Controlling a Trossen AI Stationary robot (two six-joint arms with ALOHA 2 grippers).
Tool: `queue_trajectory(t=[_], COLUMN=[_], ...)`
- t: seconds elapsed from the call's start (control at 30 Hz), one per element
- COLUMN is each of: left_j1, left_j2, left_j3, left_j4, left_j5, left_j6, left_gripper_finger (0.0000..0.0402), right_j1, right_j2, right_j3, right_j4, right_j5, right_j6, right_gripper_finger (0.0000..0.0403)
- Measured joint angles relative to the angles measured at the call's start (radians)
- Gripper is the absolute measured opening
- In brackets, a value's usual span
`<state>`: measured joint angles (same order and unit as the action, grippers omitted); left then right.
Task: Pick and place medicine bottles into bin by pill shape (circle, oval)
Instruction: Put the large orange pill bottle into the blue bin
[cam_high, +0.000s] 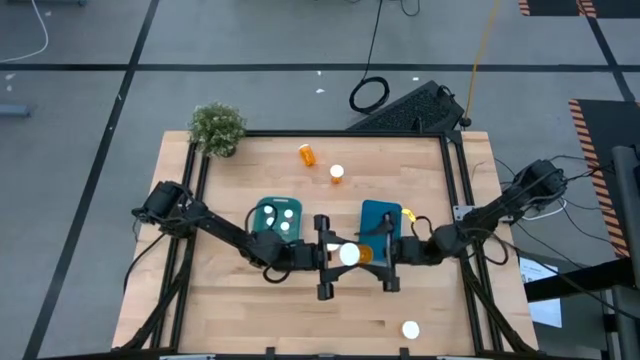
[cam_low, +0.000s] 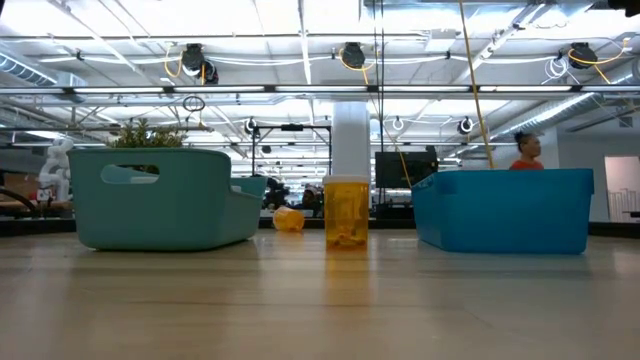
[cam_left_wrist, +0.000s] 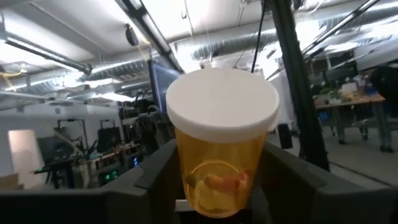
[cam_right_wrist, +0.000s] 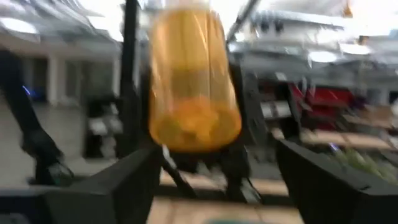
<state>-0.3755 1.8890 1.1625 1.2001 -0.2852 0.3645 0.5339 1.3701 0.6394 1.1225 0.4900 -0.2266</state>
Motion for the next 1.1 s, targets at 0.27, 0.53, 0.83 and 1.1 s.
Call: queue_trajectory(t=[0.27, 0.53, 0.83, 1.1], left_j1=[0.001, 0.038, 0.126, 0.101], left_j2=[-0.079, -0.249, -0.273, -0.251], left_j3=[0.000, 0.000, 0.000, 0.001], left_j4=[-0.279, -0.939, -1.313, -1.403], left_j5=[-0.112, -0.177, 0.110, 0.215], left_j6=[0.000, -0.167, -0.488, -0.584], left_gripper_finger=[0.0200, 0.0200, 0.0200, 0.0200], right_j1=[0.038, 0.043, -0.002, -0.066], right_j2=[-0.130, -0.250, -0.134, 0.067], right_j3=[-0.001, 0.019, 0.239, 0.429], right_j4=[-0.338, -0.771, -1.076, -1.210], right_j5=[0.096, 0.173, 0.168, -0.005], right_j6=[0.169, 0.462, 0.509, 0.336], right_gripper_finger=[0.0369, 0.0348, 0.0325, 0.0325])
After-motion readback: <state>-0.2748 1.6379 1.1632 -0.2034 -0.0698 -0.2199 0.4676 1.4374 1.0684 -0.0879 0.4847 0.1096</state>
